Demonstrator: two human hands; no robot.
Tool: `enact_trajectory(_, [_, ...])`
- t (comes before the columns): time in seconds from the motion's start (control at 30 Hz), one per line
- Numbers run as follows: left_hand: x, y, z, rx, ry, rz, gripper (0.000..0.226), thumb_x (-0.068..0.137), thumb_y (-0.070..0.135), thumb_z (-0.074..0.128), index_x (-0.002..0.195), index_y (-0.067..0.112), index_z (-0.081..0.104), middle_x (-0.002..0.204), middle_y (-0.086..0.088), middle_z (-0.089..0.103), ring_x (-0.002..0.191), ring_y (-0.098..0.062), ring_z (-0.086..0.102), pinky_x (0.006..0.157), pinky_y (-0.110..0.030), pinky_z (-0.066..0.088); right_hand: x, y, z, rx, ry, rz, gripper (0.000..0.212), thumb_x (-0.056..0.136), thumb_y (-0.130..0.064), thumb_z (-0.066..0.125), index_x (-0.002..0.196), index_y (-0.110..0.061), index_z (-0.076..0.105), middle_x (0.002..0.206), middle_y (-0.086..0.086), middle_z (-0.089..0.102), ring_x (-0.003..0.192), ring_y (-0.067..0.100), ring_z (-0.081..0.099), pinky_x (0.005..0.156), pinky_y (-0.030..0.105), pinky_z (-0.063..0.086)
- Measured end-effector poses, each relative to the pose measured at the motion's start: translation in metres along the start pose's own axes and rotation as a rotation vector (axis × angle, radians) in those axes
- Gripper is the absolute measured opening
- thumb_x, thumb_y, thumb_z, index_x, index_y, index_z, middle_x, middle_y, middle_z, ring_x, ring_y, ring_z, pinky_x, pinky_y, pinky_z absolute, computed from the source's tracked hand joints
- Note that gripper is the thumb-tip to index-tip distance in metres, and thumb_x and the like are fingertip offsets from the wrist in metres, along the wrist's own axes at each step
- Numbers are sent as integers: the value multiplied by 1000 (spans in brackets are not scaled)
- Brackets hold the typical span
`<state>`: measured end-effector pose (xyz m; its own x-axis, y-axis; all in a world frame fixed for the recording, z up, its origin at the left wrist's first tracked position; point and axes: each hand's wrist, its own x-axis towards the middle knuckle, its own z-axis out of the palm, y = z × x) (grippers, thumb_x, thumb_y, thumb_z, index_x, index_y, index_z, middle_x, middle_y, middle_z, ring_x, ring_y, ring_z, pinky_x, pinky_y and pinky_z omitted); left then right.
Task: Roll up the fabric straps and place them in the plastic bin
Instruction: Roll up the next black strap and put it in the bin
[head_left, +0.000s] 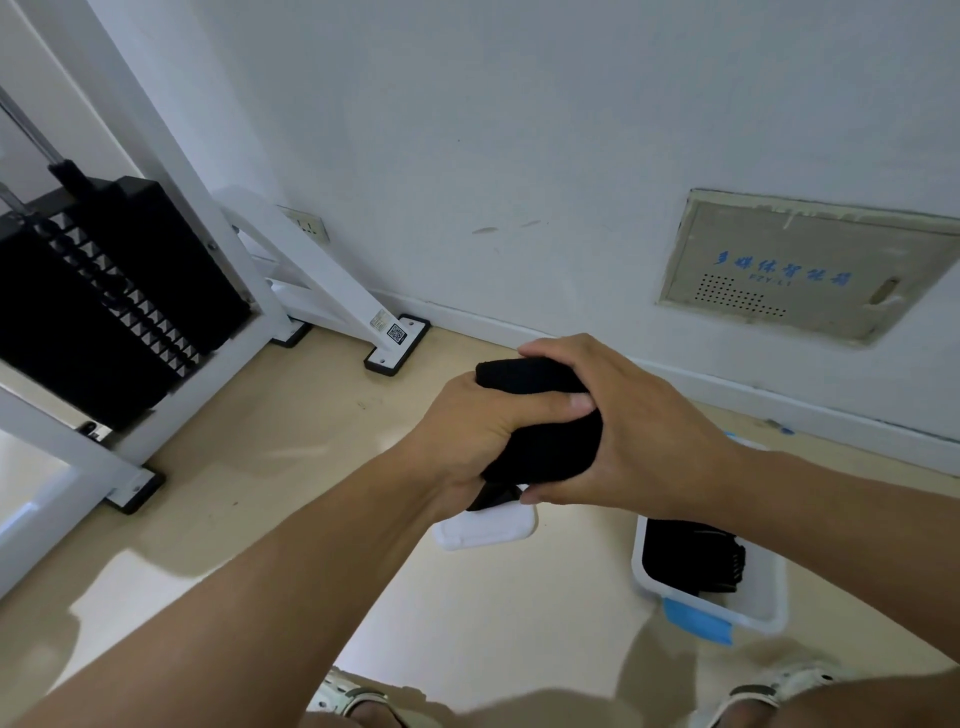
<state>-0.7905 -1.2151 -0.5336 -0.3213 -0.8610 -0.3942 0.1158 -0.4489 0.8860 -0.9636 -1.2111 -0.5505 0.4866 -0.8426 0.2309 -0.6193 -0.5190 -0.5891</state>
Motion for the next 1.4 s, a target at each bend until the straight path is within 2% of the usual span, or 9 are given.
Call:
enact_trajectory(0.17, [4,-12,-1,55,46,-6,50,77,27,88,121,9,71,119,-17,75,110,-30,74,100,-47,58,2,5,1,-81,3,12,89,64,-47,82,142,-36,40,126,-22,54,106,-6,51,85,9,41])
enact_trajectory(0.3, [6,-22,-4,202,163,47,56,77,51,85,121,20,71,112,-2,78,107,-21,75,100,-45,57,6,9,-1,-159,25,81,83,66,-41,79,139,-37,42,123,-22,50,103,-4,49,83,13,42])
enact_trajectory(0.43, [1,-13,-4,61,13,-48,46,90,36,75,124,4,70,118,-14,76,111,-26,73,98,-40,56,4,8,-4,-87,40,56,86,63,-49,78,139,-38,40,120,-28,46,103,-7,48,86,15,45])
enact_trajectory(0.57, [-4,-5,-2,-82,-54,-77,44,96,37,66,129,10,68,125,-14,73,118,-28,70,93,-40,55,2,7,-13,136,40,64,105,56,-49,93,144,-39,37,137,-29,46,125,-5,49,100,17,45])
enact_trajectory(0.8, [-2,-6,-9,-116,-53,-99,59,92,59,59,131,16,69,134,-14,68,124,-27,65,121,-51,33,3,0,-4,289,113,126,101,55,-47,95,140,-40,41,126,-29,54,119,2,57,94,35,55])
enact_trajectory(0.93, [-2,-5,-5,226,151,20,61,80,62,73,126,23,67,121,0,75,103,-13,75,94,-36,59,8,5,-3,-3,112,149,99,62,-48,90,145,-35,37,135,-21,50,116,0,53,94,25,49])
enact_trajectory(1.07, [-6,-15,1,575,289,57,48,77,53,81,118,34,65,103,20,73,81,9,70,72,-16,53,7,6,3,-202,16,146,103,70,-52,82,151,-37,20,145,-17,43,127,5,48,94,27,47])
enact_trajectory(1.17, [-2,-23,3,576,258,13,23,81,39,77,94,22,69,78,16,72,62,4,66,55,-9,45,6,1,11,-226,-37,108,105,71,-53,77,154,-38,13,141,-17,44,127,4,45,90,24,43])
enact_trajectory(1.4, [1,-22,2,369,181,-64,19,83,31,72,76,13,67,67,2,65,62,-12,63,54,-17,47,8,-6,15,-91,-3,48,106,63,-60,77,149,-40,20,135,-16,52,120,4,52,89,25,48])
